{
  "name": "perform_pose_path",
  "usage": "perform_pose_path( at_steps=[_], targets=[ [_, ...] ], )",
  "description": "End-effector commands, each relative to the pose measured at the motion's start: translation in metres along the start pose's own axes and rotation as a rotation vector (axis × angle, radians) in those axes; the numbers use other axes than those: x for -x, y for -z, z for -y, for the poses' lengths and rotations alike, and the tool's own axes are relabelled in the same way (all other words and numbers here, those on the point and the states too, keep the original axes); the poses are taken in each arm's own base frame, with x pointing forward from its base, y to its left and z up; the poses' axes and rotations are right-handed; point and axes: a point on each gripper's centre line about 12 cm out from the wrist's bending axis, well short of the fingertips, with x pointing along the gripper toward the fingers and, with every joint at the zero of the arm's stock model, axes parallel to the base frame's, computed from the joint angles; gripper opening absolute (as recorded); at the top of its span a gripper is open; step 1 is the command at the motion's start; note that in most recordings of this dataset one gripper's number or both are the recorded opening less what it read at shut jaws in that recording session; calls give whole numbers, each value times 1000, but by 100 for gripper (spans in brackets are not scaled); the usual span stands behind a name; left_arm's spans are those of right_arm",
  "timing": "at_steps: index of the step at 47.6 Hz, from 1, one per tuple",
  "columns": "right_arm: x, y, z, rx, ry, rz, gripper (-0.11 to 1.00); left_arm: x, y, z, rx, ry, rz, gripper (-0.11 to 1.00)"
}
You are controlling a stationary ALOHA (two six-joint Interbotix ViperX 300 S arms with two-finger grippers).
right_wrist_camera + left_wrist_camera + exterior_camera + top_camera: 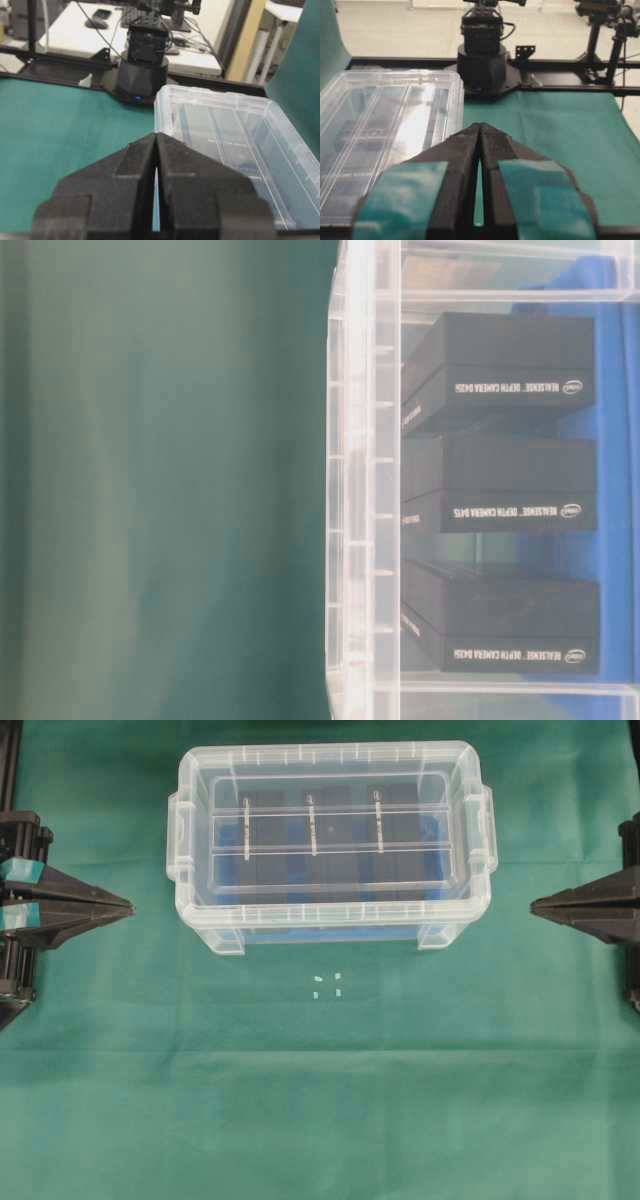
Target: Clamp the lid of the box with both arms, then lift and open it.
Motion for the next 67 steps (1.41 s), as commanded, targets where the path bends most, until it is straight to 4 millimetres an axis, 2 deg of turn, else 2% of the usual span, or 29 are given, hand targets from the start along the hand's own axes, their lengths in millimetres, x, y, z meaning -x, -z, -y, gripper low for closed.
perform_pose_path(
  at_steps=[1,12,18,38,46,56,67],
  targets=[
    [-2,-8,0,2,2,17,0,-4,-6,1,-4,5,-14,1],
    [-6,-11,1,0,3,-46,0,-6,-9,1,-4,3,-28,1],
    [-6,-16,9,16,41,-46,0,-6,-9,-6,-7,-30,-29,1],
    [0,-18,75,38,358,-94,0,-2,-13,-52,-17,-256,-77,1],
    [-1,-17,91,48,427,-115,0,3,-11,-67,-16,-330,-100,1],
    [-4,-13,96,30,441,-185,0,4,-6,-69,-1,-343,-157,1],
    [-3,-2,97,-37,445,-419,0,7,2,-69,53,-349,-343,1]
  ],
)
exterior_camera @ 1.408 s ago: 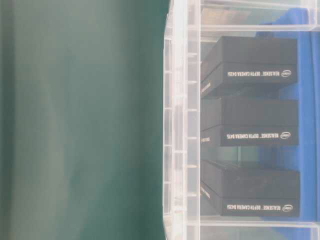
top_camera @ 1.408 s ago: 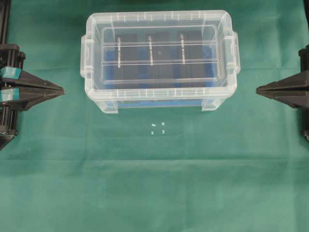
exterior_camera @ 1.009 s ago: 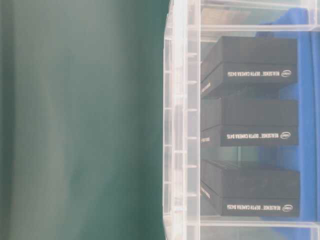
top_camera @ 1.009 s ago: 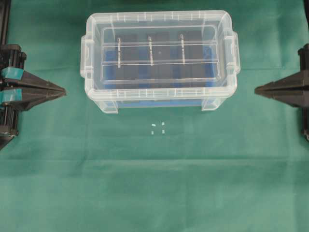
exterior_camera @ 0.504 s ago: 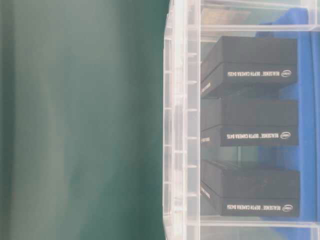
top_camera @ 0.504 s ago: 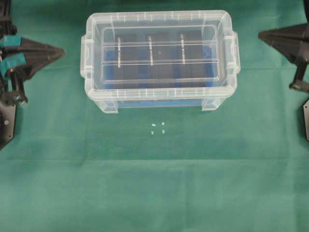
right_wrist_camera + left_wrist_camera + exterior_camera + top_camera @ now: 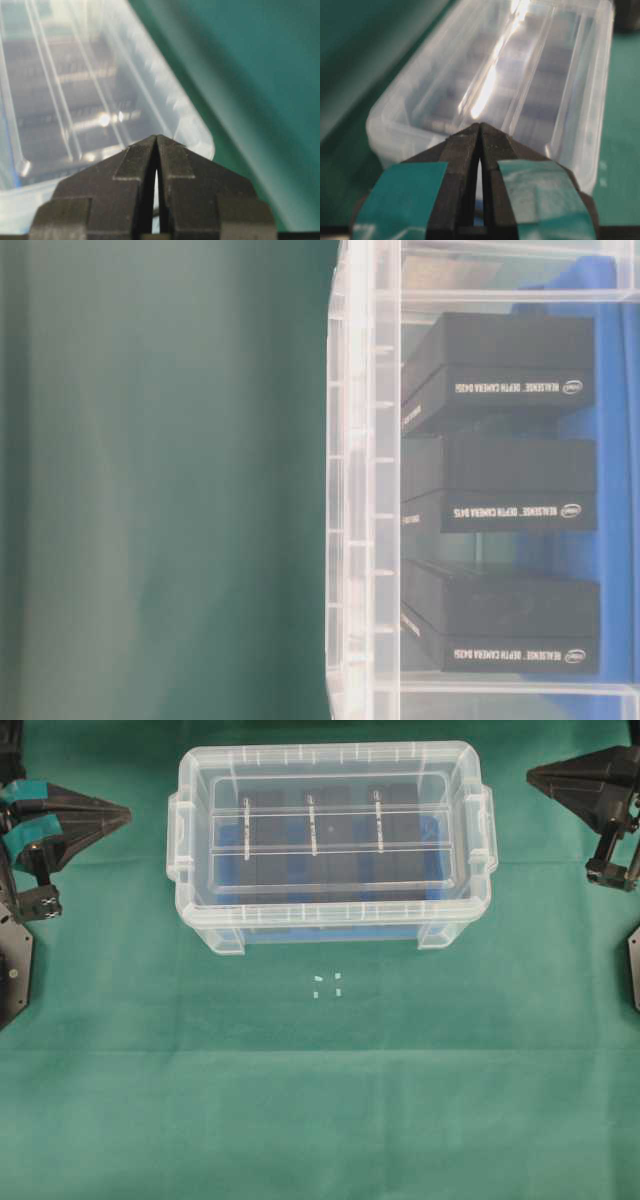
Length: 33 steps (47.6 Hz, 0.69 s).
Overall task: Clamp the lid of the box with both arms, then lift and open it.
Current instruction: 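Rotate both grippers downward and open them beside the box ends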
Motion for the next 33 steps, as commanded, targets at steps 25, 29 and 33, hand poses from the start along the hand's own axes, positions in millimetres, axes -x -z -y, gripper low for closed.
perform_pose_path(
  at_steps=[25,29,33],
  targets=[
    [-22,30,1,-20,8,-531,0,11,13,-14,79,-85,-386,1],
    [-27,33,1,-20,9,-568,0,7,19,-15,81,-91,-437,1],
    [-31,37,1,-18,8,-604,0,1,29,-16,83,-95,-510,1]
  ],
)
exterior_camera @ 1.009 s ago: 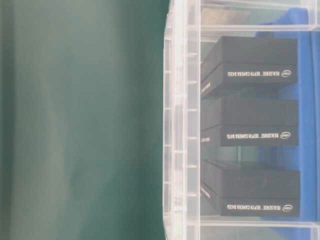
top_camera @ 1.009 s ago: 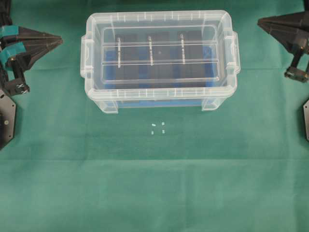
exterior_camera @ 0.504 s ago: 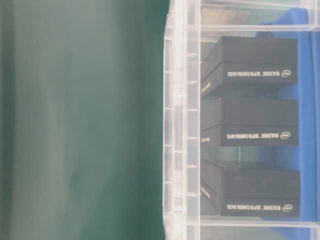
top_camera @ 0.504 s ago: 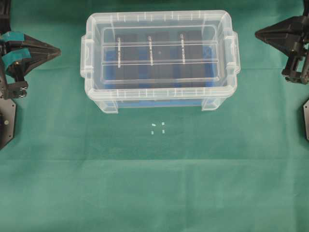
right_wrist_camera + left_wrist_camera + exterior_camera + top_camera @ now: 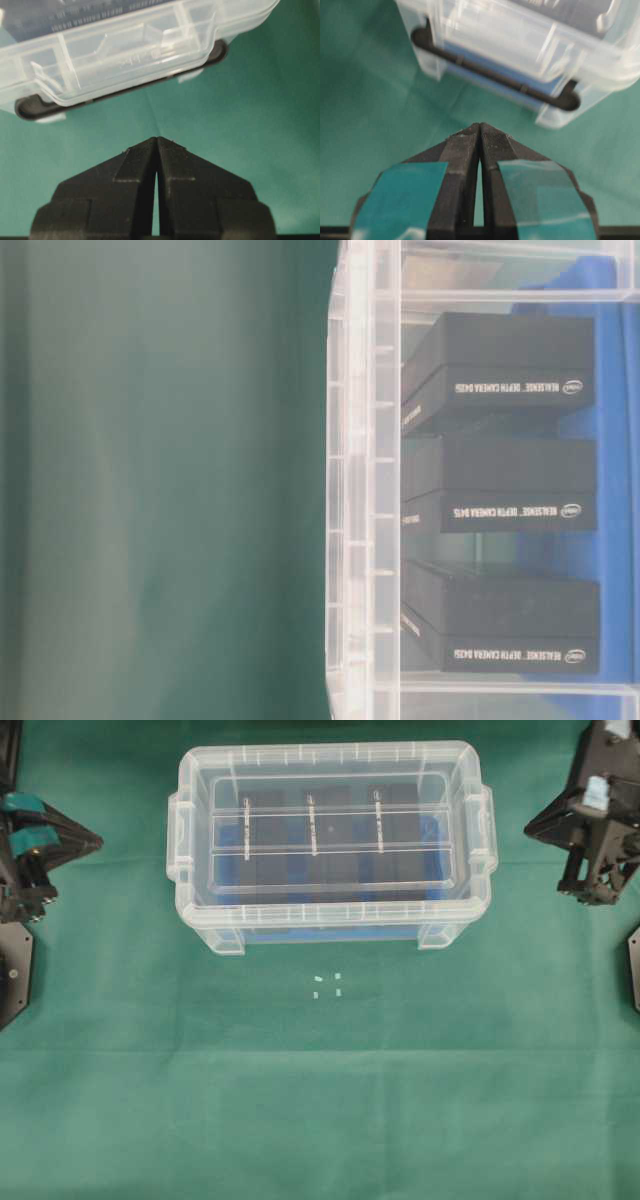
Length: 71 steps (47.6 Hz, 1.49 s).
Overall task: Clamp the lid of the box with both arms, then lift and open it.
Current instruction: 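Rotate both grippers downward and open them beside the box ends, then move both grippers onto the lid's short edges and clamp them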
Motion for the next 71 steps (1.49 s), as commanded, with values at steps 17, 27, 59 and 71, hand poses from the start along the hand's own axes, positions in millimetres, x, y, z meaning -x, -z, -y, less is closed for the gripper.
perform_pose_path(
  at_steps=[17,27,59,71],
  targets=[
    [-3,2,1,3,5,-138,0,-16,-4,-2,-28,-24,-161,1],
    [-3,4,2,2,6,-150,0,-13,-5,-2,-48,-24,-185,1],
    [0,-1,1,219,-10,-140,0,-9,-13,9,-380,48,-296,1],
    [-1,-1,1,217,-10,-138,0,-22,-19,10,-380,51,-334,1]
  ],
)
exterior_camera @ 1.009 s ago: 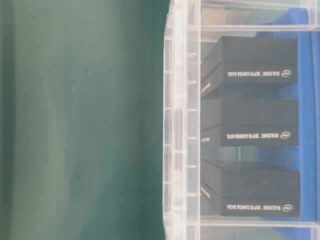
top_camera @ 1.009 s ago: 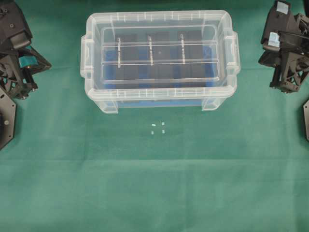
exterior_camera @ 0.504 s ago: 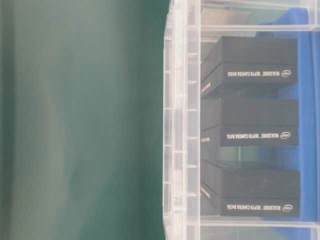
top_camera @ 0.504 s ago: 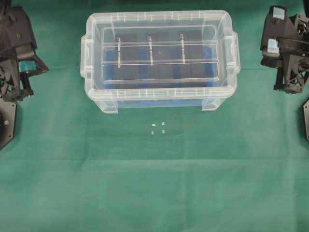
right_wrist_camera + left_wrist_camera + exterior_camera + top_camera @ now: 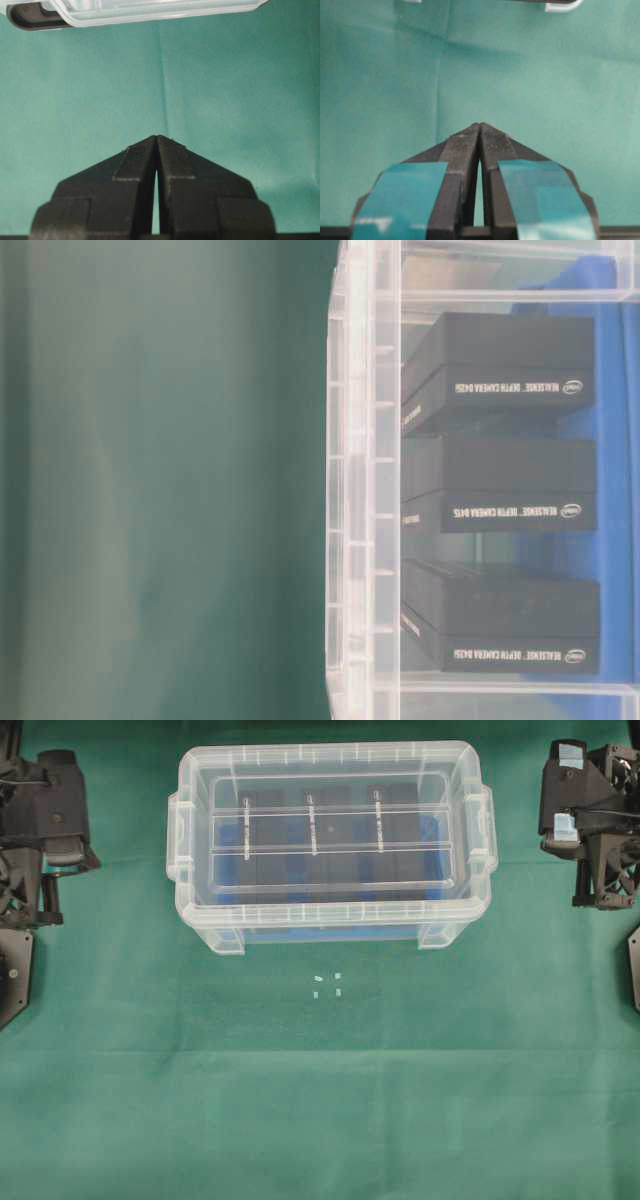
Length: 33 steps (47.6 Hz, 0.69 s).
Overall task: Clamp the lid of the box with both arms, then lift and open it.
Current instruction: 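Move both grippers onto the lid's short edges and clamp them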
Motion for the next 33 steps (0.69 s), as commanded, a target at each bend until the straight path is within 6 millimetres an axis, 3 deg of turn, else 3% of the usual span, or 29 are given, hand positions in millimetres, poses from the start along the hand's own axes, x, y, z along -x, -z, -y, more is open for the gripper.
perform_pose_path(
  at_steps=[1,33],
  targets=[
    [6,-9,2,-1,7,31,0,1,-14,-3,-6,-4,12,1],
    [-13,-44,8,8,2,23,0,-40,-69,-23,0,7,-52,1]
  ],
)
